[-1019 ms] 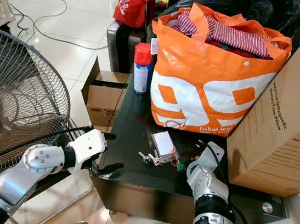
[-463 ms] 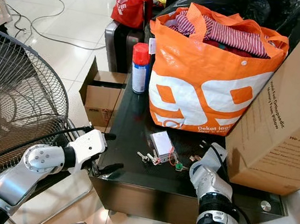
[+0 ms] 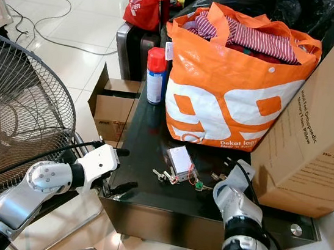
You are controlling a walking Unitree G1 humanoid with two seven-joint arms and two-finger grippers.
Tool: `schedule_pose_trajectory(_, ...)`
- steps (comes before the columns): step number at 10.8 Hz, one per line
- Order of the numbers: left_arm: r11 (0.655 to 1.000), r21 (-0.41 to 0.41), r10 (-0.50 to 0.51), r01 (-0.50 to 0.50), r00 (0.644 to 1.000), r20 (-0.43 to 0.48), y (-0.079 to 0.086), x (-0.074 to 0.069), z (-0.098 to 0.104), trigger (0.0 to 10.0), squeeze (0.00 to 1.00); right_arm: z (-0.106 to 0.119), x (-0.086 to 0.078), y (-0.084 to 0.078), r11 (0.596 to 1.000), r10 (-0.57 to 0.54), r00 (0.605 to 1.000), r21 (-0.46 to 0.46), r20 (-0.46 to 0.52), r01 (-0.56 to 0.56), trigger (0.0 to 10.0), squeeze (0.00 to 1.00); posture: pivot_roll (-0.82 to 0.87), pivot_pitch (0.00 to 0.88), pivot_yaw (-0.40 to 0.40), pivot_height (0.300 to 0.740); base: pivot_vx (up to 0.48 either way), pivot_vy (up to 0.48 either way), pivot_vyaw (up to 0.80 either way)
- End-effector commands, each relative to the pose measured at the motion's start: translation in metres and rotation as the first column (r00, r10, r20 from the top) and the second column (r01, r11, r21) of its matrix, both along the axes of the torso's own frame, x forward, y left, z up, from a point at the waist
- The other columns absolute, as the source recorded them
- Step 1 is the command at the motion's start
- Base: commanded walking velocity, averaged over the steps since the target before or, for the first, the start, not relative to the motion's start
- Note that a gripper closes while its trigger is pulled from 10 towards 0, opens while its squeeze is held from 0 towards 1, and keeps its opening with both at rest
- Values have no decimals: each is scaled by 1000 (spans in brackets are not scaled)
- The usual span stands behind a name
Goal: Hang keys on a hook
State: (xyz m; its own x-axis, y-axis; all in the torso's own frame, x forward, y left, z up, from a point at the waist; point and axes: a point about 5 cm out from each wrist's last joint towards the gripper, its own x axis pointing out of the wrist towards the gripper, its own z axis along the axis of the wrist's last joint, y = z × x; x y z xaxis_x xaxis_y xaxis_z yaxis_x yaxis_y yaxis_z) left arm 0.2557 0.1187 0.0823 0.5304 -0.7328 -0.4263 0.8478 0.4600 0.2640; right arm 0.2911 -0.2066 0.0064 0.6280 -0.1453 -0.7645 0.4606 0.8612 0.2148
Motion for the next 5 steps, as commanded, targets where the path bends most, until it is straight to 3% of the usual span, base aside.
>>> schedule_pose_trajectory(1,1000,9,-2,2,1000,-4,0,1,-2,10000,0,-5,-5,4,999,23,999,30,-24,-23,0,0,-80,80,37,740,0,0,0)
schedule_pose_trajectory(2,1000,4,7,-7,1000,5,1,1,0,10000,0,12,0,10,979,203,973,5,111,-205,0,0,-80,68,34,740,0,0,0)
schedule_pose_trajectory(3,1000,1,12,-12,1000,6,3,1,0,10000,0,29,-2,17,941,330,919,2,215,-338,0,0,-89,51,37,740,0,0,0)
schedule_pose_trajectory(4,1000,1,17,-17,1000,6,3,1,-1,10000,0,35,-7,17,927,360,901,20,242,-375,0,0,-93,43,39,740,0,0,0)
schedule_pose_trajectory(5,1000,-6,22,-22,1000,10,1,2,-2,10000,0,35,-16,6,904,428,882,-87,197,-419,0,0,-104,13,46,740,0,0,0)
